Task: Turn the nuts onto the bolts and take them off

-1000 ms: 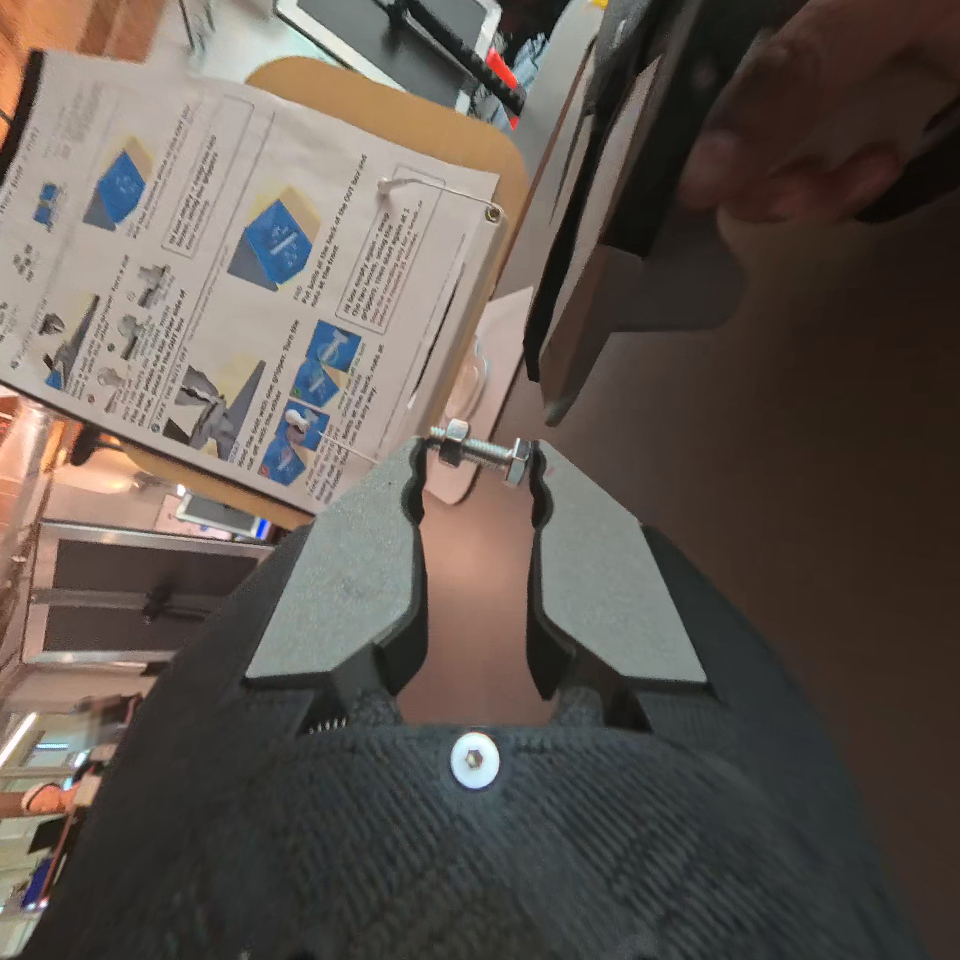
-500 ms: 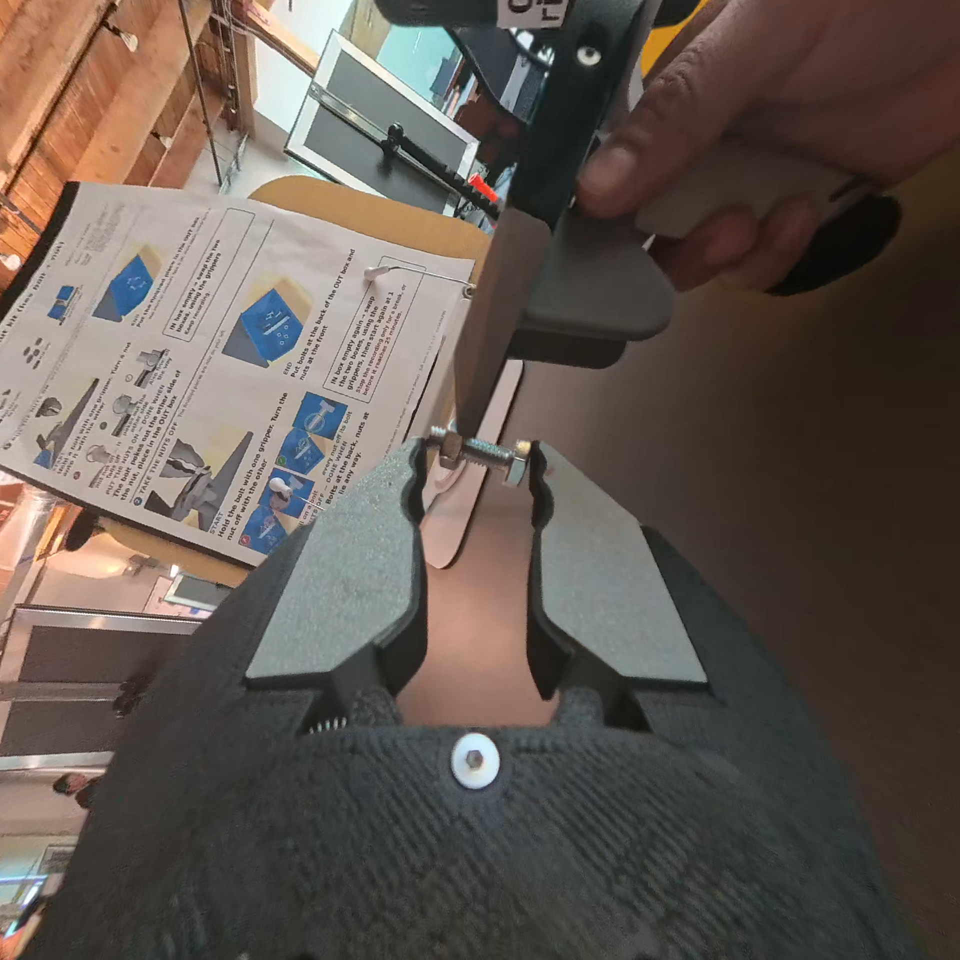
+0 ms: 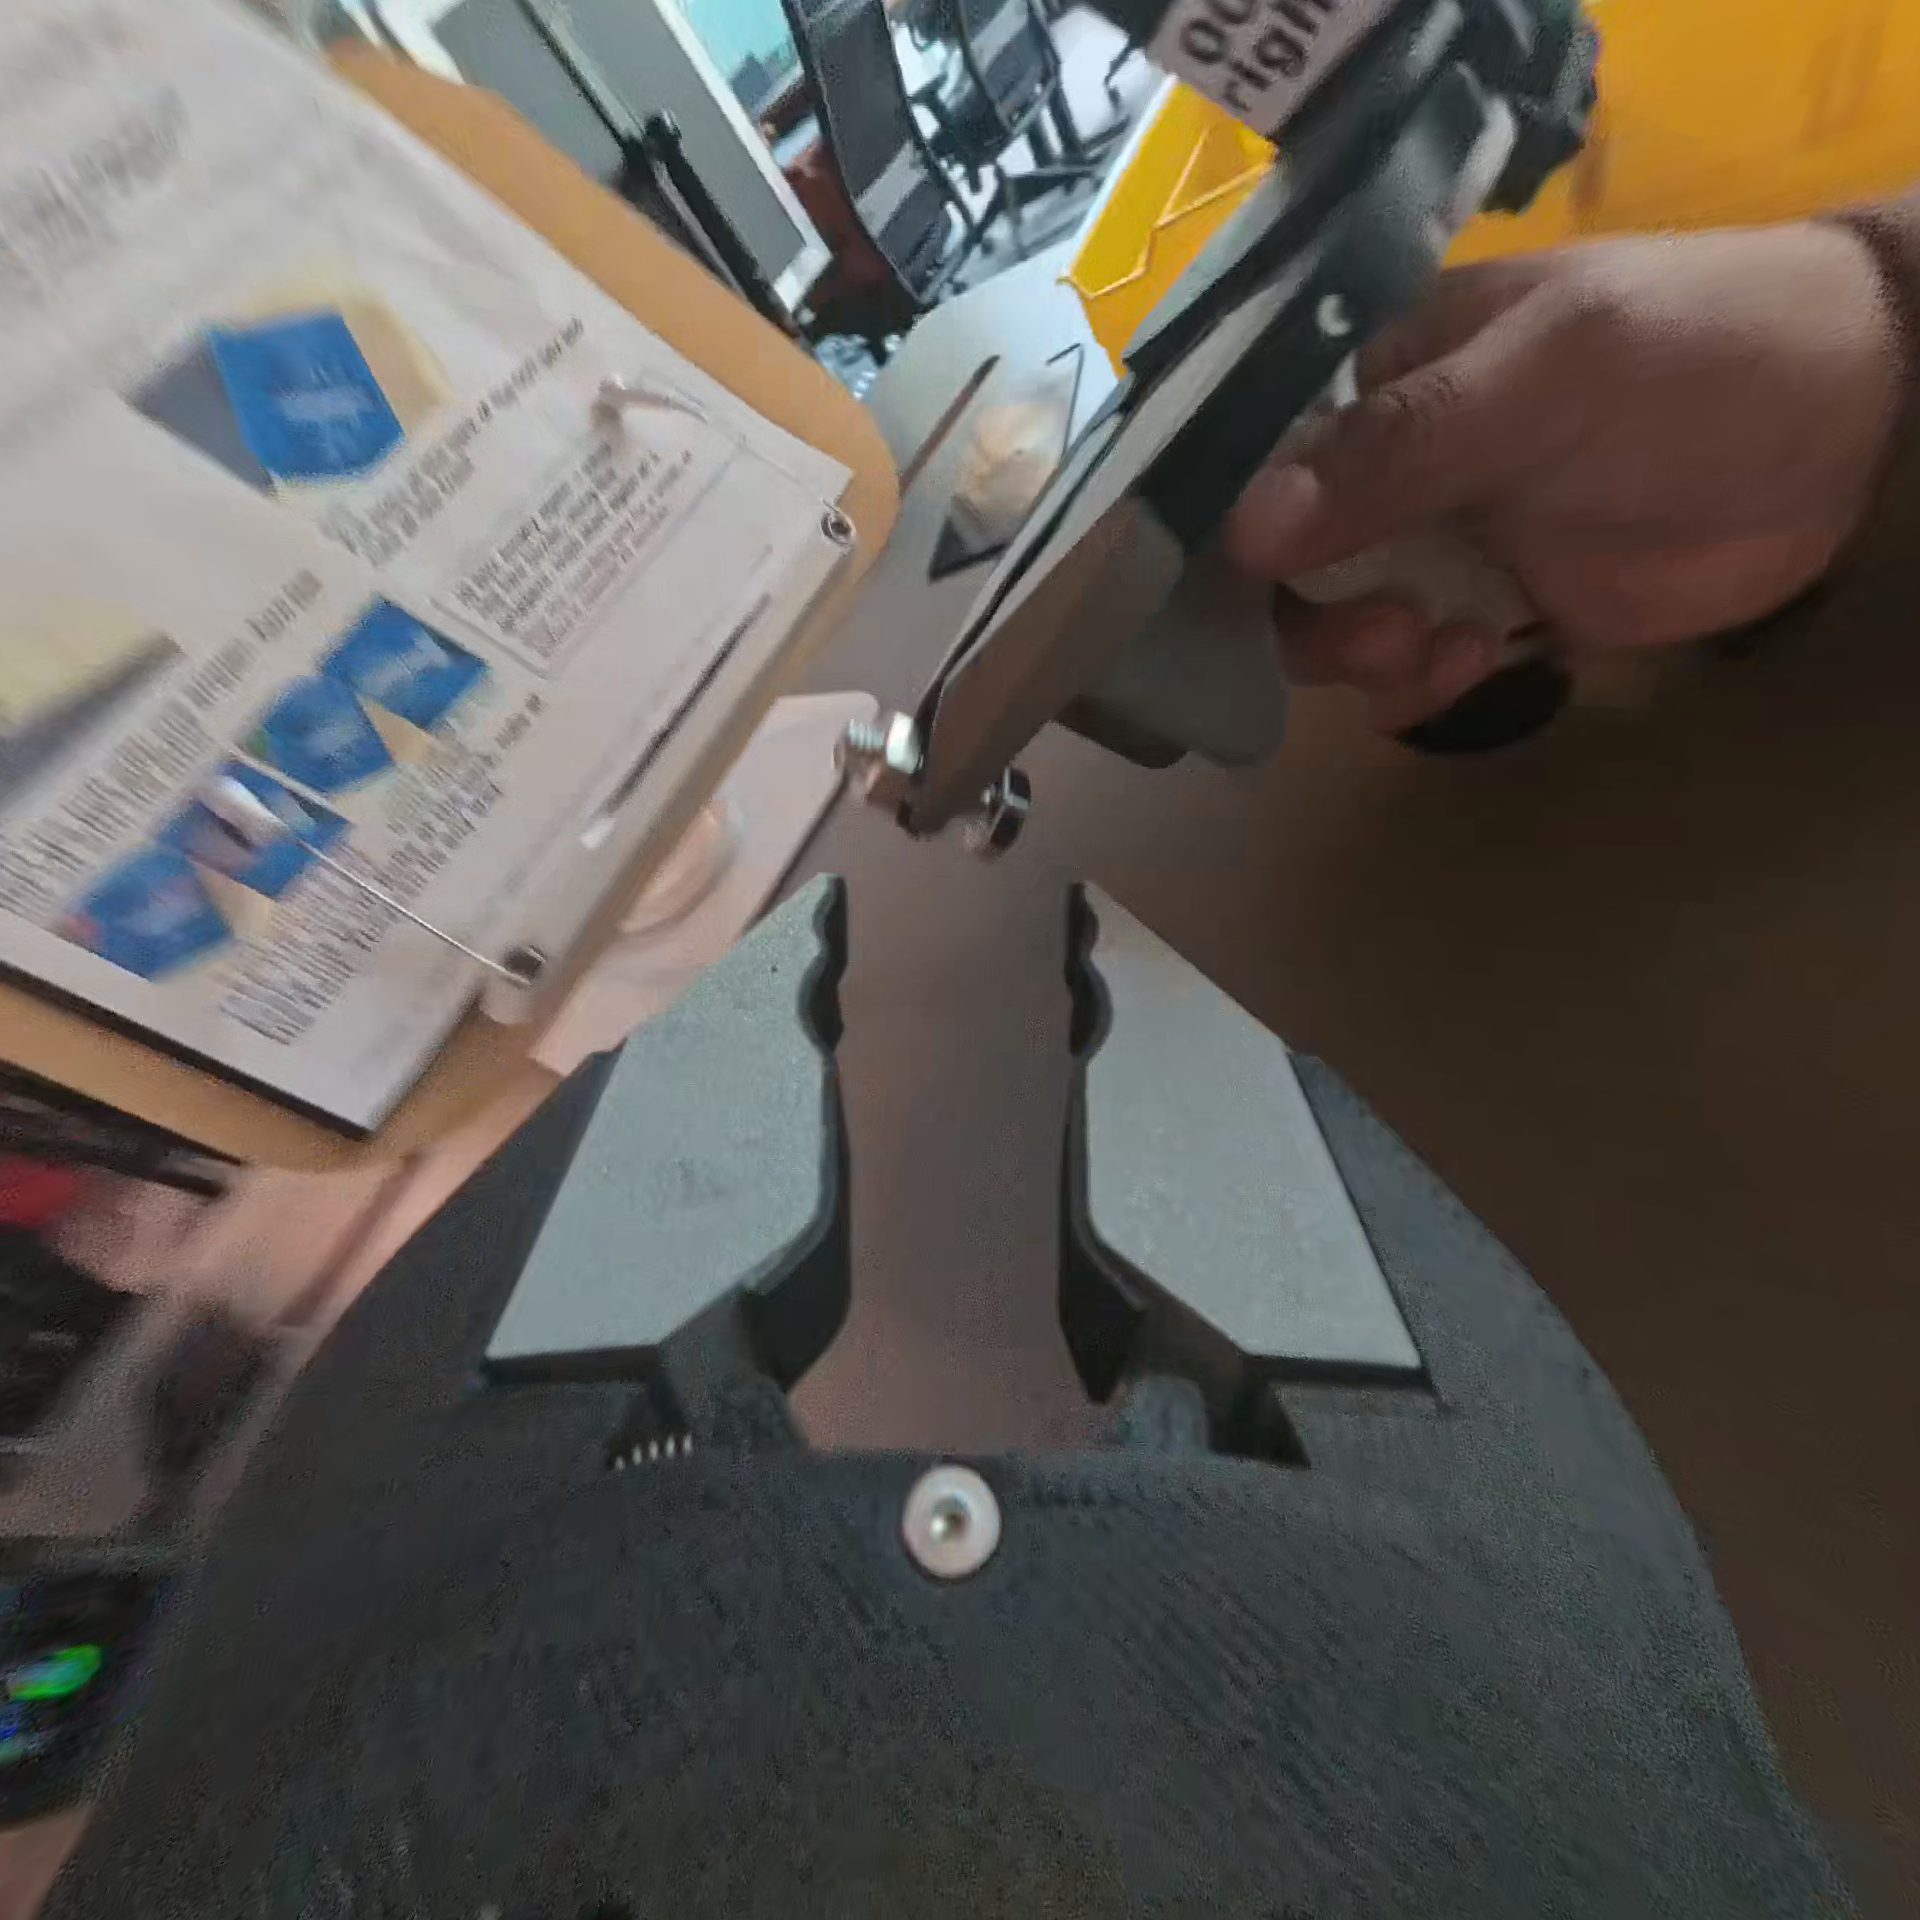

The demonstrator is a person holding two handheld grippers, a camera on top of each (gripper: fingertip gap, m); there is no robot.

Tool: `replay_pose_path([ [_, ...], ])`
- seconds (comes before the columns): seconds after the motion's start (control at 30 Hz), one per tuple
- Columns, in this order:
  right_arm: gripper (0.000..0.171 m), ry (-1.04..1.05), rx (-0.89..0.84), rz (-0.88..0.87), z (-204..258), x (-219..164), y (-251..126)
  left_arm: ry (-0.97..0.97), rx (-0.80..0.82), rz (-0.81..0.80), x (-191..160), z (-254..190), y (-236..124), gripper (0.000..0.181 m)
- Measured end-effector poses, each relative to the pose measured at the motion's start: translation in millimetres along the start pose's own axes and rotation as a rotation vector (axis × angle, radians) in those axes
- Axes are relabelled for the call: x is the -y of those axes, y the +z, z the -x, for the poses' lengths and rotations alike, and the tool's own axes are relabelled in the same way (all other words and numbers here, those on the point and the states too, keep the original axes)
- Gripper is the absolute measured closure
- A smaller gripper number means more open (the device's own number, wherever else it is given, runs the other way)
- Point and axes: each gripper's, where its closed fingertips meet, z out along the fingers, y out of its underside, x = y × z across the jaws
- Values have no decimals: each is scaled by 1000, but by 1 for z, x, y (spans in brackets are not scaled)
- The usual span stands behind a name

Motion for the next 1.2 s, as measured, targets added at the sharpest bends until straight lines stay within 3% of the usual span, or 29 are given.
replay_pose_path([
  [0.17, 166, -28, -32, -59, -2, 10, -7, -412, -233, -66, 2, -12, 5, 130],
  [0.27, 166, -40, 13, -76, 8, 10, -1, -550, -312, -134, 11, -14, 3, 134],
  [0.5, 166, -63, 62, -71, 21, 6, 8, -547, -307, -176, 13, -8, -3, 166],
  [0.63, 166, -74, 59, -85, 22, 8, 7, -603, -362, -213, 19, -11, -5, 158],
  [0.8, 166, -89, 90, -100, 30, 10, 9, -702, -424, -262, 22, -7, -8, 162],
  [1.0, 162, -73, 60, -82, 24, 8, 9, -664, -362, -204, 11, -1, -6, 164],
  [1.2, 171, -135, 20, -139, 24, 22, -4, -692, -335, -161, -1, 6, -3, 164],
])
